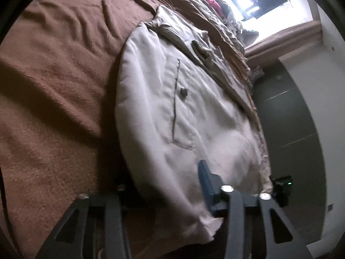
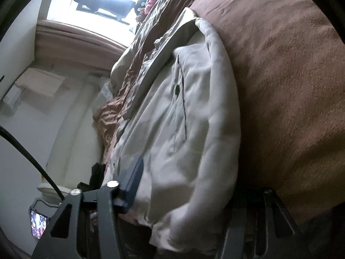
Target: Fold large clothes
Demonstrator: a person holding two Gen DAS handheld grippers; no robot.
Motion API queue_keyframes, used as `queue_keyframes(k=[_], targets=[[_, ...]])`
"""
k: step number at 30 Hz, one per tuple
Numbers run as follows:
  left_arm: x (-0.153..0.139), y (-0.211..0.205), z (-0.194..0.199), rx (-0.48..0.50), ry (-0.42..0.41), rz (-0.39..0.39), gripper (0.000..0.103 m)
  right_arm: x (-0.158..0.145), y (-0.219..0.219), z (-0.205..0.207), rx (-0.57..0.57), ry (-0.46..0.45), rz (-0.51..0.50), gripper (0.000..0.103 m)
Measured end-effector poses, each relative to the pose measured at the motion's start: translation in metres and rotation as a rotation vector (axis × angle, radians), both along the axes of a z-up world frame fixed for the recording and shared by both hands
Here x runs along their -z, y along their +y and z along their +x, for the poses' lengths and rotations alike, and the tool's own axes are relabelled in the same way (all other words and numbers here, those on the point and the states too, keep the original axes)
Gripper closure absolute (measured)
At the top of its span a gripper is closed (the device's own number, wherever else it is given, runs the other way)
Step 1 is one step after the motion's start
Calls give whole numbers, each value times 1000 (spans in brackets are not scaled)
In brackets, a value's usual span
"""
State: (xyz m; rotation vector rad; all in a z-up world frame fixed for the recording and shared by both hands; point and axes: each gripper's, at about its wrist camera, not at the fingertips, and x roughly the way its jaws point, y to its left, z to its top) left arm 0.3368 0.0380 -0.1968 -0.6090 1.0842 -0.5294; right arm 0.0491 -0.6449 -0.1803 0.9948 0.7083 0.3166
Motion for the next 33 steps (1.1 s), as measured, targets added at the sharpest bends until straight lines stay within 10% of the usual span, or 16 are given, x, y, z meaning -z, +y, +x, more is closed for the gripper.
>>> queue_keyframes(k=[2,5,19,33], targets=[[3,6,0,-33,12,-11,90,-1,0,0,25,24,-6,94],[-4,18,-4,-65,-14,-73,94,-23,0,-9,60,-26,-34,98],[-120,37,-42,-113,-240,-94,96,-138,29,-66,52,-248,-111,101],[-188,77,-149,-155,-352,-104,97,-164,33,-170,-14,-342,-199,101]])
